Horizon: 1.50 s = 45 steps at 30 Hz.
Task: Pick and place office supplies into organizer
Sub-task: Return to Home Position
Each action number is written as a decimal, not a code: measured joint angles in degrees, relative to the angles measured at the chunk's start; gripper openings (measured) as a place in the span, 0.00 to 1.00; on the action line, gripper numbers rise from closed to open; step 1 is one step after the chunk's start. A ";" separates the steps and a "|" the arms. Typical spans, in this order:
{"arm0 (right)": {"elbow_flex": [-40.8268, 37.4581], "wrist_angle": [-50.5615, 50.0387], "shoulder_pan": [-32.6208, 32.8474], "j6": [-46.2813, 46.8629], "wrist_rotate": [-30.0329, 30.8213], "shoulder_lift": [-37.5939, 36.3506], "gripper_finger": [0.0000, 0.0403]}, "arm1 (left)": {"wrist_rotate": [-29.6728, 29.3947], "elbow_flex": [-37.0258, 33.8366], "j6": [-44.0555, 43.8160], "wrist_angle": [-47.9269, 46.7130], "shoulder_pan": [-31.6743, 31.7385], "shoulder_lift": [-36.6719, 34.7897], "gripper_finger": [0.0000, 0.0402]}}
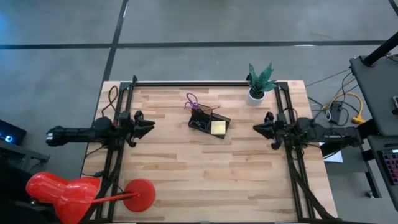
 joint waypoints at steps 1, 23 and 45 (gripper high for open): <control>-0.92 0.16 -0.02 0.37 -0.24 0.08 0.07 | -0.01 0.00 -0.40 0.07 0.02 0.06 0.25; -0.88 -3.95 -0.02 0.92 -4.48 2.37 0.07 | 0.38 -0.09 -0.42 0.43 0.00 1.75 0.25; -0.93 -2.28 1.60 0.90 -4.34 0.54 0.07 | 0.38 -0.17 -0.40 0.70 0.00 3.34 0.25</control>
